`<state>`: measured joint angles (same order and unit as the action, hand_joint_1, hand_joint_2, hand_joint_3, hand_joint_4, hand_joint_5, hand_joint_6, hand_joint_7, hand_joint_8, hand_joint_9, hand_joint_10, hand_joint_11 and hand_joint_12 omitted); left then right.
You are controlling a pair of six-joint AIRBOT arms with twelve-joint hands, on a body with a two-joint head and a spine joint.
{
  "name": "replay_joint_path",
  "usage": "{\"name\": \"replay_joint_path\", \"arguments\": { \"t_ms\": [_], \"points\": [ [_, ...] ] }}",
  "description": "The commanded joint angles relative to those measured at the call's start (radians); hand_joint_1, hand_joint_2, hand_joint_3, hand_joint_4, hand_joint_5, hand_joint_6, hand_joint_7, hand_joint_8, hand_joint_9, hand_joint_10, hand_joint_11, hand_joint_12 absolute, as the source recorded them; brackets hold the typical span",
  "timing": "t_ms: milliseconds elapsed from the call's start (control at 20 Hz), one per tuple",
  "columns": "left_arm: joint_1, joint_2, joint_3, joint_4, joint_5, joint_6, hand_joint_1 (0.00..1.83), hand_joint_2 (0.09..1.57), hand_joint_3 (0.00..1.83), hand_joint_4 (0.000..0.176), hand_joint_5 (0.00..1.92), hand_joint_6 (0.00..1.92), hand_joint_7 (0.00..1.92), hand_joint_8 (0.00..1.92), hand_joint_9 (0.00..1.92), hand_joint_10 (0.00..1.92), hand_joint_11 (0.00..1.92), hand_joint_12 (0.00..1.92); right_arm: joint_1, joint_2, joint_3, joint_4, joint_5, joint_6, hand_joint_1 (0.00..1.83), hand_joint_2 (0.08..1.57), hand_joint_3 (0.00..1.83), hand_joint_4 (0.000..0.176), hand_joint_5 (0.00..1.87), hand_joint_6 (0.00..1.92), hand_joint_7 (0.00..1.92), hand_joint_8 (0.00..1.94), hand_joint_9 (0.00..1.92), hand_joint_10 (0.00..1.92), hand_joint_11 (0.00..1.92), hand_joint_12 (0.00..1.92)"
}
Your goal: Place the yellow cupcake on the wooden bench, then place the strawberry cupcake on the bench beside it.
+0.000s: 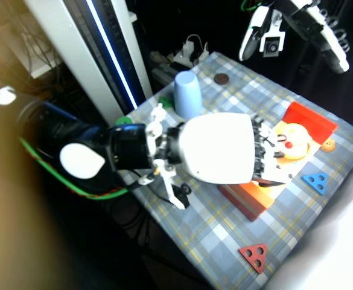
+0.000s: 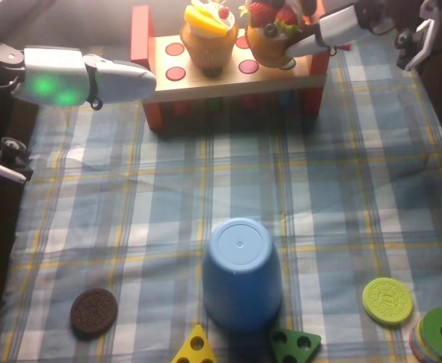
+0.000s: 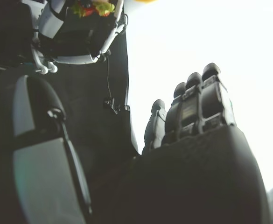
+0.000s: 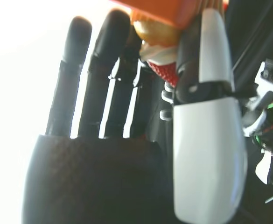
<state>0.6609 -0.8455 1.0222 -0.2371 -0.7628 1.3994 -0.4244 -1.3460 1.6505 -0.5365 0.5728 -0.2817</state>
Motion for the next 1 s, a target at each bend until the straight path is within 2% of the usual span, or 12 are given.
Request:
{"name": "replay_joint_path", "arguments": {
  "t_ms": [0, 150, 200, 300, 350, 400, 500, 550, 600, 750, 900, 950],
  "points": [
    [-0.017, -0.004, 0.001, 0.014, -0.114, -0.008, 1.02, 0.80, 0.00, 0.176, 0.07, 0.02, 0.04, 0.01, 0.00, 0.00, 0.00, 0.00, 0.014, -0.008, 0.008, 0.024, 0.061, 0.005, 1.28, 1.00, 0.00, 0.000, 1.18, 0.62, 1.40, 0.30, 1.10, 0.94, 0.74, 1.57],
    [-0.022, -0.006, 0.003, 0.017, -0.111, -0.008, 1.01, 0.80, 0.00, 0.171, 0.08, 0.01, 0.06, 0.02, 0.00, 0.00, 0.00, 0.00, 0.014, -0.026, 0.026, 0.014, 0.039, 0.005, 1.25, 1.04, 0.00, 0.034, 1.12, 0.75, 1.19, 0.65, 0.94, 0.76, 0.46, 1.46],
    [-0.024, -0.007, 0.004, 0.019, -0.106, -0.008, 1.02, 0.81, 0.00, 0.157, 0.08, 0.01, 0.07, 0.02, 0.00, 0.00, 0.00, 0.00, 0.014, -0.029, 0.029, 0.007, 0.035, 0.005, 1.25, 1.05, 0.00, 0.002, 1.07, 0.79, 1.20, 0.67, 0.96, 0.64, 0.39, 1.37],
    [-0.026, -0.006, 0.004, 0.025, -0.099, -0.008, 1.03, 0.80, 0.00, 0.162, 0.10, 0.02, 0.08, 0.02, 0.00, 0.00, 0.00, 0.00, 0.014, -0.031, 0.030, 0.005, 0.029, -0.001, 1.25, 1.07, 0.00, 0.000, 0.97, 0.92, 1.19, 0.71, 0.86, 0.31, 0.10, 1.30],
    [-0.026, -0.004, 0.004, 0.025, -0.098, -0.008, 1.05, 0.80, 0.00, 0.144, 0.12, 0.02, 0.10, 0.02, 0.01, 0.00, 0.00, 0.00, 0.014, -0.031, 0.030, 0.004, 0.026, -0.003, 1.34, 1.05, 0.00, 0.000, 0.87, 0.42, 1.13, 0.77, 0.76, 0.18, 0.02, 1.23],
    [-0.027, -0.004, 0.004, 0.026, -0.099, -0.008, 1.04, 0.80, 0.00, 0.152, 0.12, 0.02, 0.09, 0.01, 0.00, 0.00, 0.00, 0.00, 0.014, -0.030, 0.030, 0.004, 0.025, -0.003, 1.18, 0.98, 0.00, 0.000, 0.81, 0.16, 0.93, 0.33, 0.64, 0.09, 0.00, 1.11],
    [-0.027, -0.003, 0.004, 0.026, -0.100, -0.008, 1.03, 0.81, 0.00, 0.156, 0.13, 0.01, 0.10, 0.01, 0.03, 0.01, 0.00, 0.00, 0.014, -0.030, 0.027, 0.005, 0.025, -0.003, 1.06, 0.94, 0.00, 0.022, 0.66, 0.01, 0.78, 0.03, 0.53, 0.02, 0.00, 1.06],
    [-0.027, -0.002, 0.004, 0.026, -0.100, -0.009, 1.03, 0.81, 0.00, 0.160, 0.12, 0.01, 0.10, 0.01, 0.02, 0.01, 0.00, 0.00, 0.014, -0.030, 0.024, 0.005, 0.025, -0.003, 1.04, 0.93, 0.00, 0.034, 0.58, 0.00, 0.68, 0.01, 0.45, 0.01, 0.00, 0.91],
    [-0.027, -0.001, 0.004, 0.026, -0.100, -0.009, 1.02, 0.81, 0.00, 0.171, 0.12, 0.00, 0.11, 0.01, 0.00, 0.00, 0.00, 0.00, 0.014, -0.030, 0.020, 0.005, 0.025, -0.003, 1.05, 0.92, 0.00, 0.021, 0.51, 0.00, 0.58, 0.00, 0.41, 0.00, 0.00, 0.85],
    [-0.027, 0.000, 0.003, 0.026, -0.105, -0.013, 0.99, 0.81, 0.00, 0.175, 0.14, 0.01, 0.11, 0.01, 0.04, 0.02, 0.00, 0.00, 0.014, -0.030, 0.009, 0.005, 0.027, -0.003, 1.04, 0.91, 0.00, 0.019, 0.44, 0.00, 0.43, 0.00, 0.37, 0.00, 0.00, 0.74],
    [-0.027, 0.005, 0.000, 0.026, -0.116, -0.020, 0.98, 0.82, 0.01, 0.176, 0.13, 0.00, 0.11, 0.00, 0.00, 0.00, 0.00, 0.00, 0.014, -0.012, -0.013, 0.014, 0.046, -0.003, 1.01, 0.91, 0.00, 0.037, 0.36, 0.00, 0.32, 0.00, 0.28, 0.00, 0.00, 0.74],
    [-0.024, 0.008, -0.004, 0.026, -0.128, -0.031, 1.00, 0.83, 0.01, 0.175, 0.13, 0.00, 0.11, 0.00, 0.02, 0.01, 0.00, 0.00, 0.014, 0.012, -0.030, 0.045, 0.072, -0.012, 0.97, 0.89, 0.00, 0.063, 0.26, 0.00, 0.23, 0.00, 0.22, 0.00, 0.00, 0.65]
  ]
}}
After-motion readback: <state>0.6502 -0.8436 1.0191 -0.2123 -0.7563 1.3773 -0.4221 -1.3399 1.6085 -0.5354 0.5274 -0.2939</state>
